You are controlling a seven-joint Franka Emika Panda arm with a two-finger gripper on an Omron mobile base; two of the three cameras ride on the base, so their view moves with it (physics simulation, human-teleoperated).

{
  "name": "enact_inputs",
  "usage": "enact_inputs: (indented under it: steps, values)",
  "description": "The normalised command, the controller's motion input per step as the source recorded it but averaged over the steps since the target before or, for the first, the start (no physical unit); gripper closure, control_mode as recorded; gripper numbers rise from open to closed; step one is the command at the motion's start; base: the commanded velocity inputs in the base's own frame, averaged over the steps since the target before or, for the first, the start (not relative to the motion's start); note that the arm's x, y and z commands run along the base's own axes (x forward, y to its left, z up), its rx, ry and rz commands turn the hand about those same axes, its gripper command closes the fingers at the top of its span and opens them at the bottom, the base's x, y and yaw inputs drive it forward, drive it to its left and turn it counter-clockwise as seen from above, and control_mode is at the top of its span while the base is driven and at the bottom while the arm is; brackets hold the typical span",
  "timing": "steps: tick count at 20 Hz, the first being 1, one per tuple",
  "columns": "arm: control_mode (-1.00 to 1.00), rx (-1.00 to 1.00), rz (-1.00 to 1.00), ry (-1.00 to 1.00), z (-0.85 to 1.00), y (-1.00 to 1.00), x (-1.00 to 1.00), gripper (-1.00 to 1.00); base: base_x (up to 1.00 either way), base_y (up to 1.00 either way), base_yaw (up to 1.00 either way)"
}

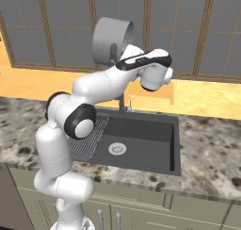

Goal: Dump the squash from the pot into the sink. Then turn on the water and wash the squash. Then turn off the water and put the squash back in the pot.

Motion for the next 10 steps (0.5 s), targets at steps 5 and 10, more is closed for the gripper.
enact_inputs:
  steps: [5, 10]
  values:
    - [-1.00, 0.09, 0.04, 0.09, 0.00, -0.12, 0.01, 1.00, 0.00, 0.00, 0.00]
    - [-1.00, 0.08, 0.04, 0.08, -0.02, -0.21, 0.00, 1.00, 0.00, 0.00, 0.00]
